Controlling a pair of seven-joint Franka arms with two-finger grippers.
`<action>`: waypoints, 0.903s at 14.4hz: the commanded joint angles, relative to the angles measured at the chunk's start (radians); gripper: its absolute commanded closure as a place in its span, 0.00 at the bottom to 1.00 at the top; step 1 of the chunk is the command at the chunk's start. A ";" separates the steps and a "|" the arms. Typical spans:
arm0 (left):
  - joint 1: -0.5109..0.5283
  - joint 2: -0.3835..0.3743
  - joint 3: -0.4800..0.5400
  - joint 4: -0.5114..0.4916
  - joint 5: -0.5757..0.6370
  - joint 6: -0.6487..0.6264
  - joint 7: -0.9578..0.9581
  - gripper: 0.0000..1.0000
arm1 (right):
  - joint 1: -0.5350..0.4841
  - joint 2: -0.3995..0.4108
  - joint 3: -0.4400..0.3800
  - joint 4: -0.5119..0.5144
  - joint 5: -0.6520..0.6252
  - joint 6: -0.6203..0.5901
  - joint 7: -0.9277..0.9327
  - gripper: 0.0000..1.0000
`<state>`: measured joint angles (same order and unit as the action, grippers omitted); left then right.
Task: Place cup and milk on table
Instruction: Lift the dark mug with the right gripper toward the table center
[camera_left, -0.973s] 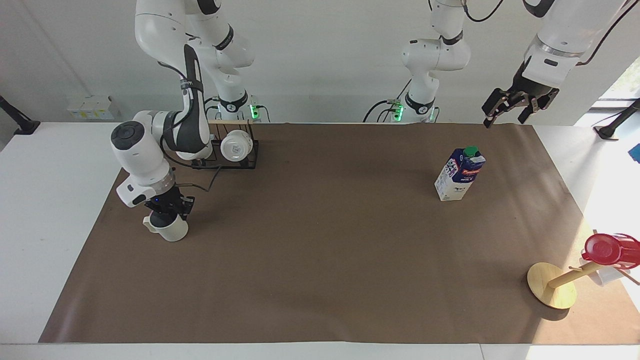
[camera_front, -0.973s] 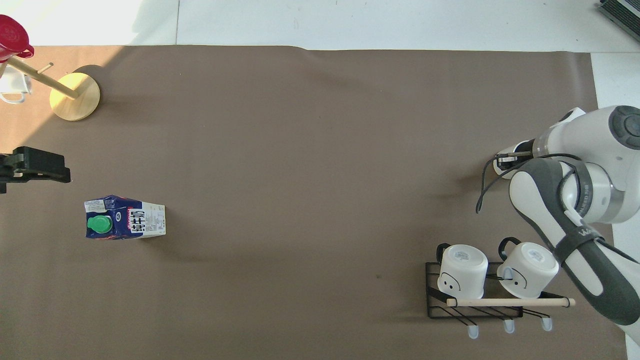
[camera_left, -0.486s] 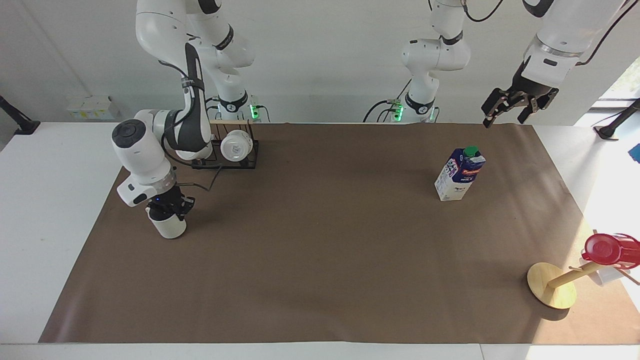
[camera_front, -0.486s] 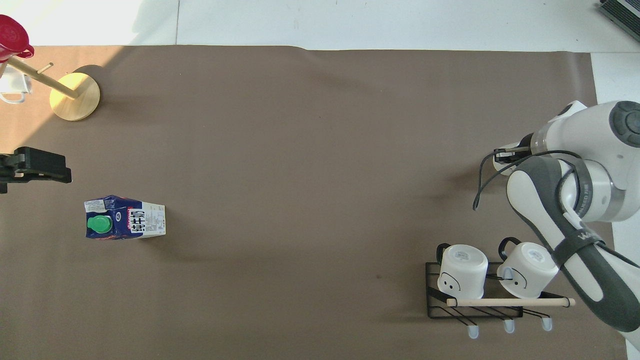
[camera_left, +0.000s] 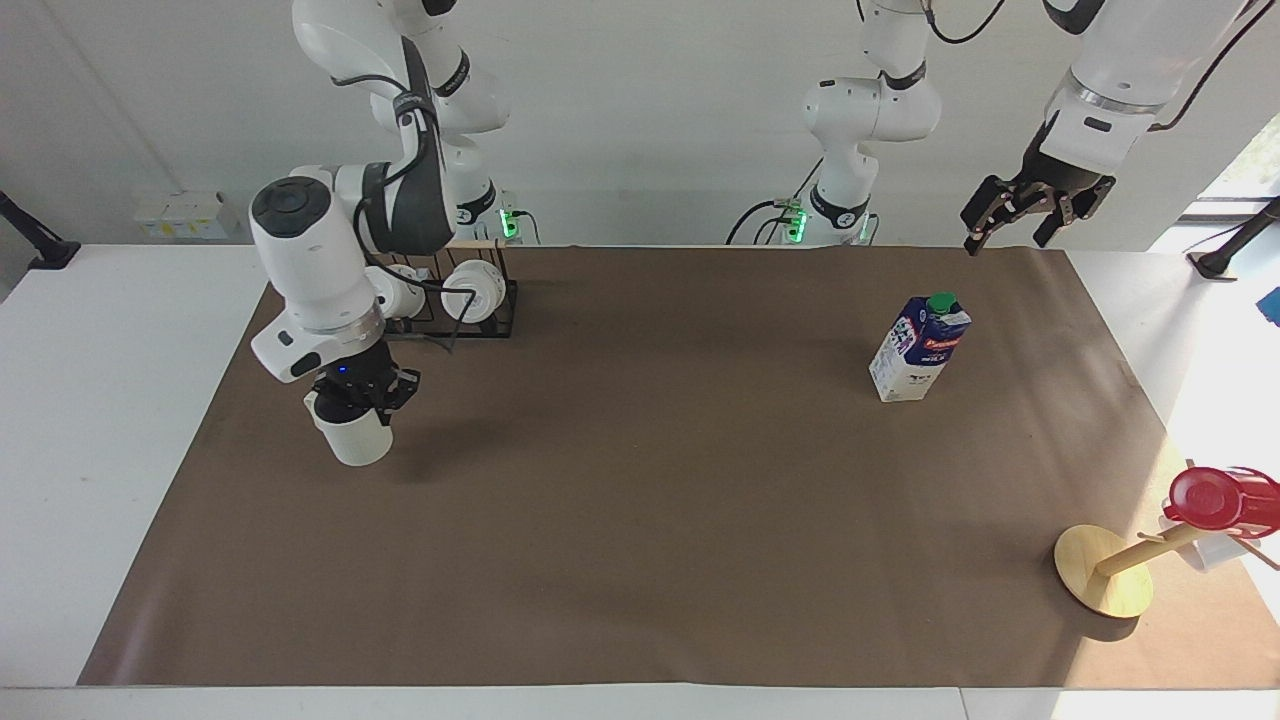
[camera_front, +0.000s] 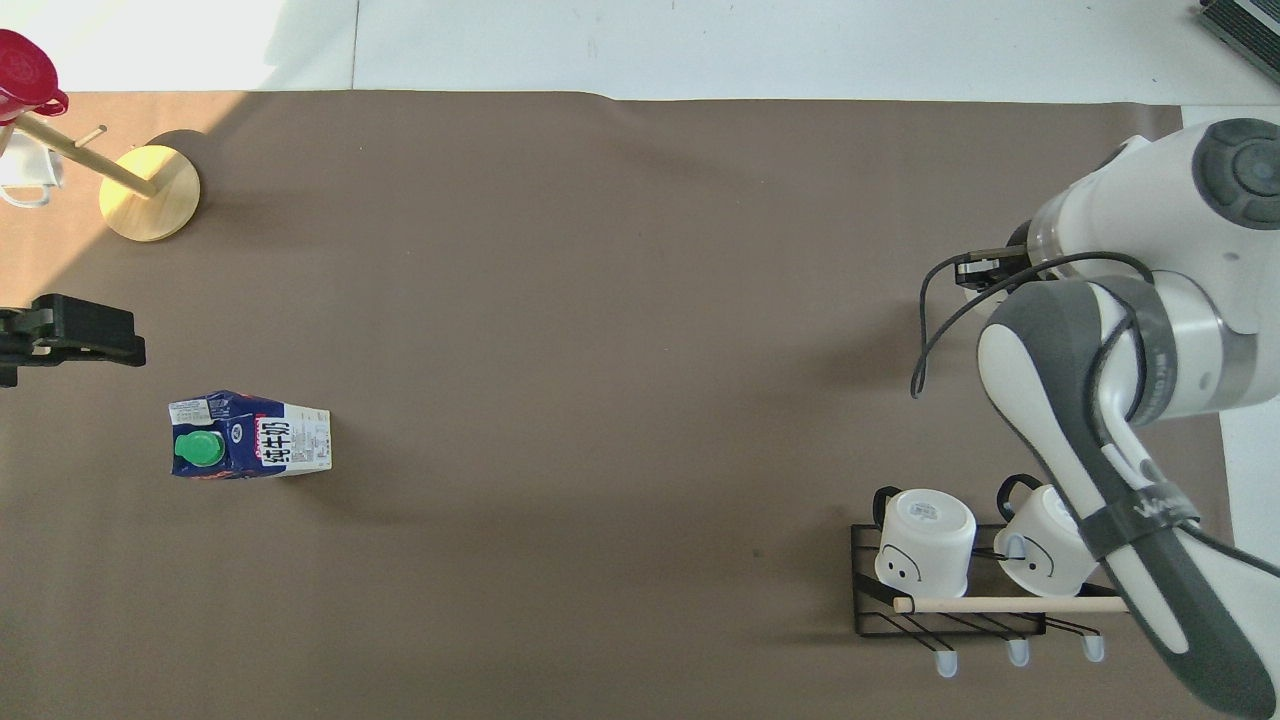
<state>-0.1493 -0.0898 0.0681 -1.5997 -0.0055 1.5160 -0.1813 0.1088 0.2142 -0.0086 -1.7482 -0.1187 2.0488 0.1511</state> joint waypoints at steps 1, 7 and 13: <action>-0.004 -0.010 0.004 0.003 -0.011 -0.016 0.000 0.00 | 0.070 0.027 0.004 0.062 -0.029 -0.025 0.117 1.00; -0.003 -0.010 0.004 0.001 -0.010 -0.017 0.006 0.00 | 0.285 0.111 0.010 0.220 -0.003 -0.139 0.440 1.00; -0.003 -0.021 0.004 -0.020 -0.011 -0.019 0.005 0.00 | 0.425 0.241 0.024 0.406 0.065 -0.205 0.668 1.00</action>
<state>-0.1493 -0.0903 0.0681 -1.6011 -0.0055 1.5142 -0.1812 0.4906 0.3866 0.0123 -1.4344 -0.0675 1.8769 0.7405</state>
